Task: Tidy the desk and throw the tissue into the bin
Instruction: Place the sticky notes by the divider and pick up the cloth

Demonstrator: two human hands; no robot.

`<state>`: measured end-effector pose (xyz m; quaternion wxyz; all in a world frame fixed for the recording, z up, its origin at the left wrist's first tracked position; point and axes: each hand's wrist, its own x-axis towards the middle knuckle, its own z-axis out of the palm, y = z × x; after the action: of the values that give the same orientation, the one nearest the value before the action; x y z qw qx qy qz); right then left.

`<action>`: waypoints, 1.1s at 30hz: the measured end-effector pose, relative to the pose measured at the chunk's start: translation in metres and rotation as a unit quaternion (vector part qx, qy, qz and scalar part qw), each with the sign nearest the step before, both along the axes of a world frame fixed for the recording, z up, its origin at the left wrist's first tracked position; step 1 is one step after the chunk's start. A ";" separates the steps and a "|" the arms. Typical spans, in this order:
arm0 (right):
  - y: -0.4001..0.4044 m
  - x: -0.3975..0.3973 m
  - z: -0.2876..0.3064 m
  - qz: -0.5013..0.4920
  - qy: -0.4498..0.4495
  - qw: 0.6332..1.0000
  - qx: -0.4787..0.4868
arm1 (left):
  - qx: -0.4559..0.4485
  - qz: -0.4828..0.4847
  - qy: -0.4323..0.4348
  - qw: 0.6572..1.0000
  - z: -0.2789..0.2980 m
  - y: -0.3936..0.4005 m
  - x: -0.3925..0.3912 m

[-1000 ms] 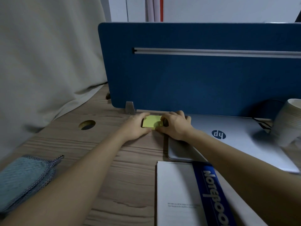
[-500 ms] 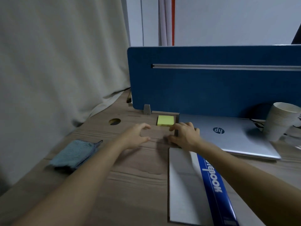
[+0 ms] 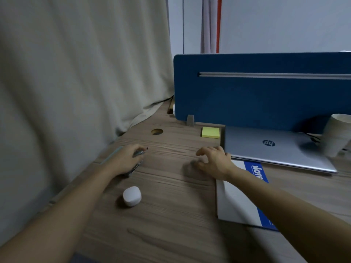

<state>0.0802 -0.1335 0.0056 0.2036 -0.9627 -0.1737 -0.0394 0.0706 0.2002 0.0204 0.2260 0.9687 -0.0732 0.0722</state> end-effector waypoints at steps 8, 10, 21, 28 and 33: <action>0.034 0.003 -0.012 0.042 -0.021 0.999 0.001 | 0.007 0.014 -0.006 1.000 -0.016 0.041 -0.009; 0.038 0.006 -0.016 0.047 -0.025 0.999 0.008 | 0.016 0.008 0.031 0.999 -0.024 0.049 -0.009; 0.025 0.031 -0.015 -0.008 -0.045 0.999 0.024 | -0.031 -0.002 0.032 0.999 -0.048 -0.002 0.034; -0.012 0.045 -0.012 -0.068 -0.061 0.996 0.006 | -0.003 -0.017 0.018 1.000 -0.049 -0.100 0.096; -0.049 0.071 -0.004 -0.103 -0.067 0.992 -0.010 | 0.018 -0.002 0.022 1.000 -0.046 -0.145 0.145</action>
<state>0.1511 -0.1823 0.0020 0.1769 -0.9726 -0.0875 -0.1225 0.2151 0.0547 -0.0254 0.2102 0.9738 -0.0710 0.0495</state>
